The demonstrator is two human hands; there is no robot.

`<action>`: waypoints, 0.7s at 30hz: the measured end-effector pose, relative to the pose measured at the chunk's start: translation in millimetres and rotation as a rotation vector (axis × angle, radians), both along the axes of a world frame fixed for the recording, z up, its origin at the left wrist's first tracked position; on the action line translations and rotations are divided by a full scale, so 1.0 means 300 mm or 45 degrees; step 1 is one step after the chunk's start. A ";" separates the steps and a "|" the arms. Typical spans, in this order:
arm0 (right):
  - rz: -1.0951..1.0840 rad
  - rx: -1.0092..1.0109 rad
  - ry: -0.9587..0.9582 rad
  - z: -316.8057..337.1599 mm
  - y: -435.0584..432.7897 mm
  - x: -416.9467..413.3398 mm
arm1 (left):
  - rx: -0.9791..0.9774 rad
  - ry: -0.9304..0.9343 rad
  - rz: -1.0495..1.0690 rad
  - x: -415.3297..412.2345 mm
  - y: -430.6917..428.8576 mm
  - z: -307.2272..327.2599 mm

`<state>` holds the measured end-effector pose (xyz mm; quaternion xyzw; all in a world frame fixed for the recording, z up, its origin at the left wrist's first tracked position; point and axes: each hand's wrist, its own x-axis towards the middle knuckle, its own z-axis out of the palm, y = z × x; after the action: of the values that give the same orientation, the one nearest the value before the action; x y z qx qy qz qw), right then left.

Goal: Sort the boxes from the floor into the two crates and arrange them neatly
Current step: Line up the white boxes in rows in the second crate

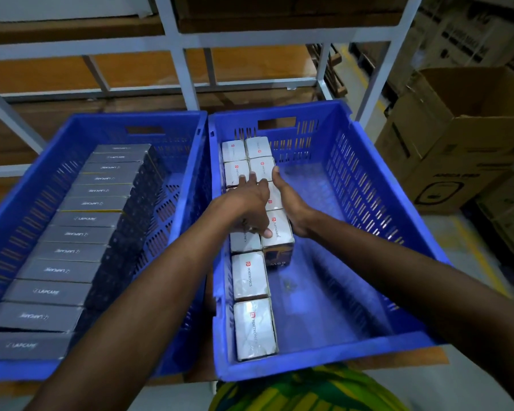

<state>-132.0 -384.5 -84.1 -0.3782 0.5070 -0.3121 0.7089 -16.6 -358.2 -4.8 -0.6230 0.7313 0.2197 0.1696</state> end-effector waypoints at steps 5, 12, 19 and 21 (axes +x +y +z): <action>-0.070 0.041 -0.199 -0.006 -0.041 -0.002 | -0.016 -0.002 -0.005 0.004 -0.008 0.003; -0.124 0.022 -0.181 -0.009 -0.095 0.026 | -0.056 0.058 0.011 0.018 -0.017 -0.013; -0.159 -0.145 0.082 -0.130 -0.213 0.018 | -0.068 0.077 0.013 0.018 -0.008 0.000; -0.090 -0.243 0.151 -0.138 -0.224 0.016 | -0.052 0.070 0.012 0.019 -0.002 0.012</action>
<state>-127.1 -451.7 -125.6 -0.4436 0.5291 -0.3609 0.6270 -10.7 -358.7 -1.2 -0.6234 0.7371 0.2226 0.1358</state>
